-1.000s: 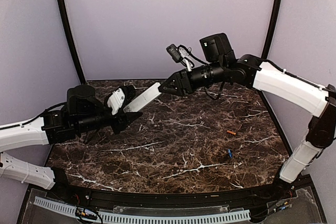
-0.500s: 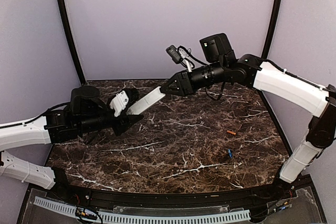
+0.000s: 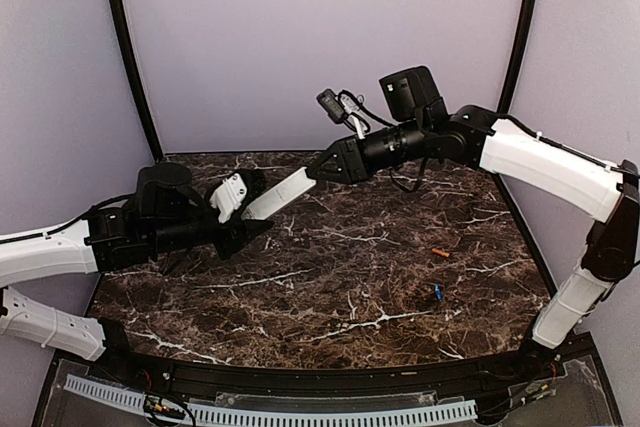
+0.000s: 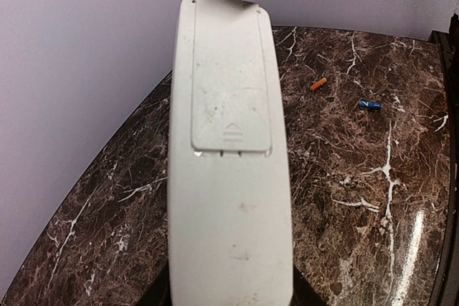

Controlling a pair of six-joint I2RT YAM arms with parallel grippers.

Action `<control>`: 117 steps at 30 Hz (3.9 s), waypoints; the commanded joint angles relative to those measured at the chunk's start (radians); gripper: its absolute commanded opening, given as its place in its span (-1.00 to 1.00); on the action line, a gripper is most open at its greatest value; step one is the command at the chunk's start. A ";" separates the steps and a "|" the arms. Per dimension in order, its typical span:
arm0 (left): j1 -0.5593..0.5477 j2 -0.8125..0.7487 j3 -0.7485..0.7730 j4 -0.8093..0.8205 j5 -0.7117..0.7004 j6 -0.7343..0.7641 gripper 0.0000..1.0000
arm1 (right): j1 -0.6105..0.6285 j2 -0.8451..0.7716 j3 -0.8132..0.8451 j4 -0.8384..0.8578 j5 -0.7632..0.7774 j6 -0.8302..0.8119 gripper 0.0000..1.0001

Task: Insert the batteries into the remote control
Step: Remove the battery cover from the remote control.

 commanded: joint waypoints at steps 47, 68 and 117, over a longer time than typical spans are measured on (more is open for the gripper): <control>-0.003 0.034 0.011 -0.024 -0.065 0.051 -1.00 | -0.042 0.079 -0.104 0.142 -0.286 0.099 -0.56; -0.002 0.036 0.020 0.000 -0.026 0.033 -1.00 | 0.014 0.124 -0.096 0.195 -0.103 0.087 0.67; 0.009 -0.034 -0.018 -0.056 0.004 0.084 -1.00 | -0.063 0.020 -0.151 0.067 -0.100 -0.036 -0.48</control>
